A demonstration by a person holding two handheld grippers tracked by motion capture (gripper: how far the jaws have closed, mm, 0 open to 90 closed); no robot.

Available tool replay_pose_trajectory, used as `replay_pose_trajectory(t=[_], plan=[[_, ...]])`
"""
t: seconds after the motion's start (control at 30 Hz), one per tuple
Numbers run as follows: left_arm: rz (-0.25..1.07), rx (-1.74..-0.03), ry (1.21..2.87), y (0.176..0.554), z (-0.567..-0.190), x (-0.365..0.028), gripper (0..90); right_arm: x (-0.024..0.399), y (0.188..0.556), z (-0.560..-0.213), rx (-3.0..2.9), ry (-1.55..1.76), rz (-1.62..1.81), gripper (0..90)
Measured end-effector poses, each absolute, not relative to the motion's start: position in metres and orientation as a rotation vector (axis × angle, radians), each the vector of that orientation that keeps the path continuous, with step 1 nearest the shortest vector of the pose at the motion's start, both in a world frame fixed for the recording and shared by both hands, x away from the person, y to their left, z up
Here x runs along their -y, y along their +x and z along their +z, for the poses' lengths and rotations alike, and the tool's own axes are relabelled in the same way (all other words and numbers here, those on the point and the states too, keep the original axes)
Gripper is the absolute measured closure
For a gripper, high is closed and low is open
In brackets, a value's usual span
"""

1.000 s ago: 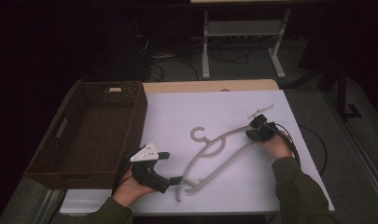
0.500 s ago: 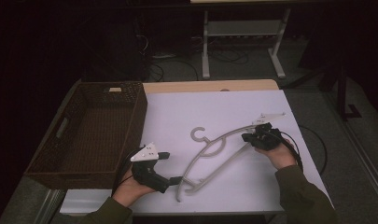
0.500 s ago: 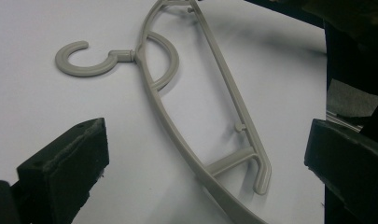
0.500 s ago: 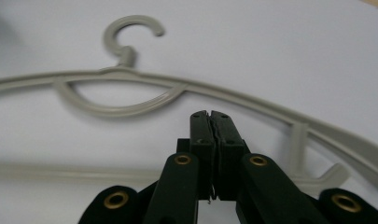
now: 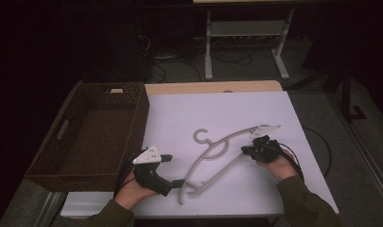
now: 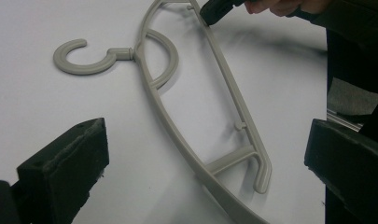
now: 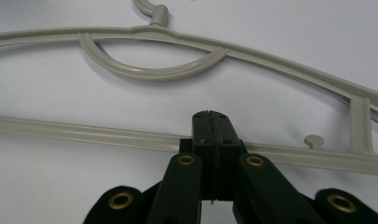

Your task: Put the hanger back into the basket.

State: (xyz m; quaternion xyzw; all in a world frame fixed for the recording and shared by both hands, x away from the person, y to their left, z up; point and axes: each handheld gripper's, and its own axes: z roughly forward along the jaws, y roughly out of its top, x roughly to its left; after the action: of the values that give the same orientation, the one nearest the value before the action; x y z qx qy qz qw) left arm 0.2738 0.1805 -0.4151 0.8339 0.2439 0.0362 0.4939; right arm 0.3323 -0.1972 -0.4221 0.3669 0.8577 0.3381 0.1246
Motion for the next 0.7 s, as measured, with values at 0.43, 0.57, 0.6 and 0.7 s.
replay_pose_trajectory(t=[0.43,0.57,0.6,0.7], plan=[[0.088,-0.591,2.03,0.274,-0.415,-0.18,0.0,0.195,0.333,-0.428,-2.523,1.068,0.927,89.6],[0.088,-0.594,2.029,0.274,-0.415,-0.18,0.0,0.195,0.333,-0.43,-2.528,1.072,0.922,89.6],[0.09,-0.595,2.028,0.274,-0.415,-0.18,0.0,0.194,0.333,-0.431,-2.531,1.084,0.916,89.6],[0.089,-0.601,2.03,0.274,-0.416,-0.179,0.0,0.193,0.333,-0.433,-2.533,1.086,0.915,89.7]])
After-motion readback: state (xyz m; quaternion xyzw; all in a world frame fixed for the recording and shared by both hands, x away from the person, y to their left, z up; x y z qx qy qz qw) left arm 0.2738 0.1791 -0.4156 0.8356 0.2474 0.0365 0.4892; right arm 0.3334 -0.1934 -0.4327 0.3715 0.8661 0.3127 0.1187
